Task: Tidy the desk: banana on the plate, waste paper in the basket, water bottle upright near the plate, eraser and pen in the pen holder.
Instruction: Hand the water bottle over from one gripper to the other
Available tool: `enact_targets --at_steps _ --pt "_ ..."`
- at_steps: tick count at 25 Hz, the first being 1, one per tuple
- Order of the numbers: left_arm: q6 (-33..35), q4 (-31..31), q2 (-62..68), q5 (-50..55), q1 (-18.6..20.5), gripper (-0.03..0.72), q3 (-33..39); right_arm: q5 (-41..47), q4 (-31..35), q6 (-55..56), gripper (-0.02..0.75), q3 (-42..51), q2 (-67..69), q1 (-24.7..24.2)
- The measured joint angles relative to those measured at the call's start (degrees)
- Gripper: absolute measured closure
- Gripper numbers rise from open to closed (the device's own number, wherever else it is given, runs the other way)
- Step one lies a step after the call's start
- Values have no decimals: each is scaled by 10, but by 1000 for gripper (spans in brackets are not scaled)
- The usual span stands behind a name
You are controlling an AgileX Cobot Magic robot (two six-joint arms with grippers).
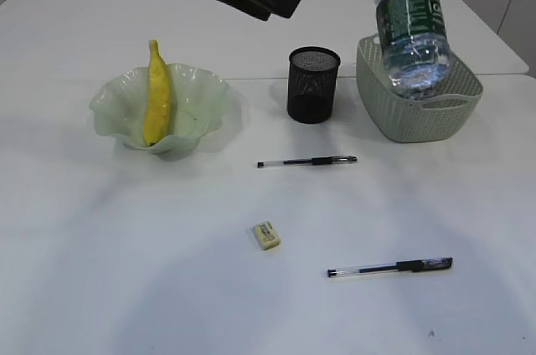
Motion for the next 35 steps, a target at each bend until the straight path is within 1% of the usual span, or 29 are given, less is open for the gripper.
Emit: enact_targets --at_steps 8,16,21,24,29,35 --pt "0 -7 0 -34 0 340 0 1 140 -70 353 -31 0 0" --pt "0 -18 0 -106 0 340 0 1 206 -138 354 -32 0 0" --pt "0 -19 -1 -145 0 341 0 1 248 -235 354 -33 0 0" --pt "0 -20 -1 -147 10 340 0 1 261 -297 354 -35 -1 0" --pt "0 -20 -1 -147 42 341 0 1 272 -320 354 -35 -1 0" --pt "0 -20 -1 -128 80 341 0 1 341 -360 354 -35 -1 0"
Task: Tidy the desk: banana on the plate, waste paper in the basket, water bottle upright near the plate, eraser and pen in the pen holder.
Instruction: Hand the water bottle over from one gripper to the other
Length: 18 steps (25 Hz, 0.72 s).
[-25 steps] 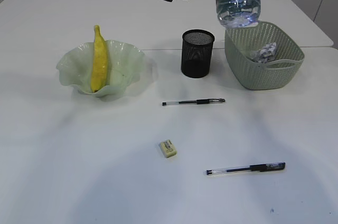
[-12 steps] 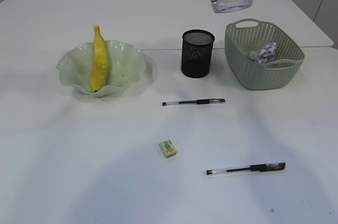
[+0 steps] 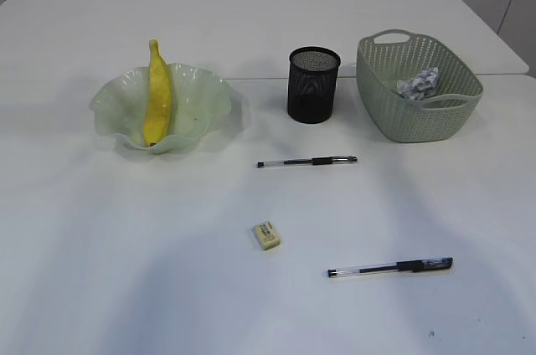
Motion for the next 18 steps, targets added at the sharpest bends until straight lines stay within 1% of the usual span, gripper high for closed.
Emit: enact_targets --at_steps 7,11,18 --pt "0 0 0 19 26 342 0 0 34 -46 354 0 0 0" --pt "0 0 0 19 29 342 0 -1 61 -60 354 0 0 0" --pt "0 0 0 14 29 358 0 -2 62 -70 354 0 0 0"
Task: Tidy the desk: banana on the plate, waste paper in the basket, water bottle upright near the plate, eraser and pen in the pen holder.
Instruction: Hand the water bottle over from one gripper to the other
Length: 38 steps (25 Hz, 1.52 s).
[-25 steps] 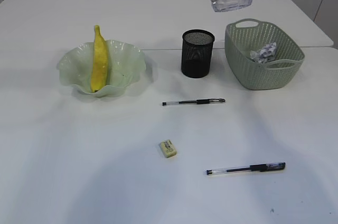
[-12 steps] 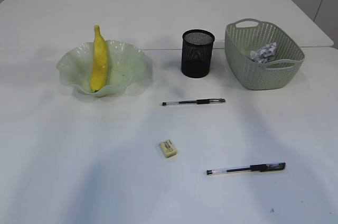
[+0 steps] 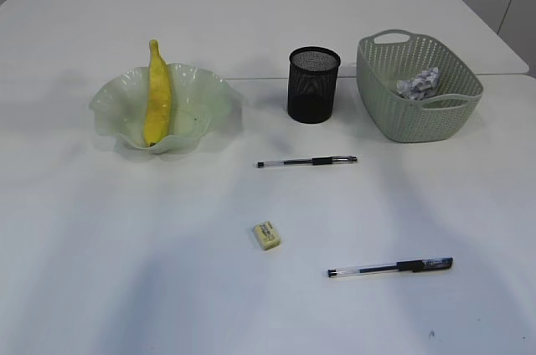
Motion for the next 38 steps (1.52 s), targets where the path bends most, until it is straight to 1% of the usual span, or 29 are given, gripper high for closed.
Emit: enact_targets --at_steps 8,12,17,20,25,38 --pt "8 -6 0 -33 0 396 0 -1 9 -11 354 -1 8 0" --pt "50 -21 0 -39 0 423 0 -1 11 -24 354 -1 23 1" --pt "127 -72 0 -50 0 437 0 -3 21 -42 354 -1 29 1" --pt "154 -104 0 -53 0 439 0 -3 28 -43 354 -1 32 1" --pt "164 -124 13 -53 0 440 0 -4 31 -47 354 -1 40 6" --pt "167 -124 18 -42 0 448 0 -5 32 -59 354 -1 40 13"
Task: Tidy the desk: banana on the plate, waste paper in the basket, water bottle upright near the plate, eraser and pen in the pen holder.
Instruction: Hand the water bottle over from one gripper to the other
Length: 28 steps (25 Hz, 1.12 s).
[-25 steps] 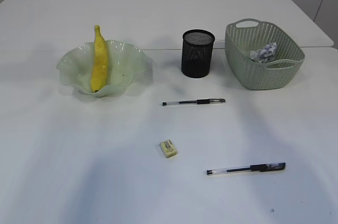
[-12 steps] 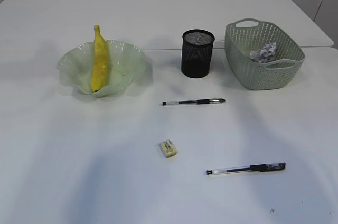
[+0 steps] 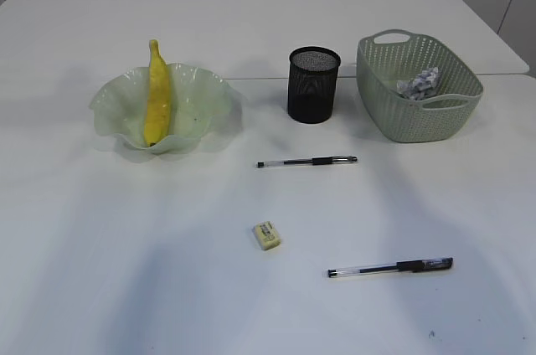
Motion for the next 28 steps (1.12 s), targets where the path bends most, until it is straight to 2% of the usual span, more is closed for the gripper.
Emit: enact_targets --at_steps 4,6,12,14,18,28 --pt "0 0 0 0 0 445 0 0 0 -3 354 0 0 0" --pt "-4 0 0 0 0 414 0 0 0 -3 354 0 0 0" --pt "-17 -1 0 0 0 103 0 0 0 -5 354 0 0 0" --pt "-26 -9 0 -1 0 53 0 0 0 -5 354 0 0 0" --pt "-30 -32 0 -1 -3 26 0 0 9 -5 354 0 0 0" --pt "-31 -48 0 -7 -41 21 0 -1 39 -6 354 0 0 5"
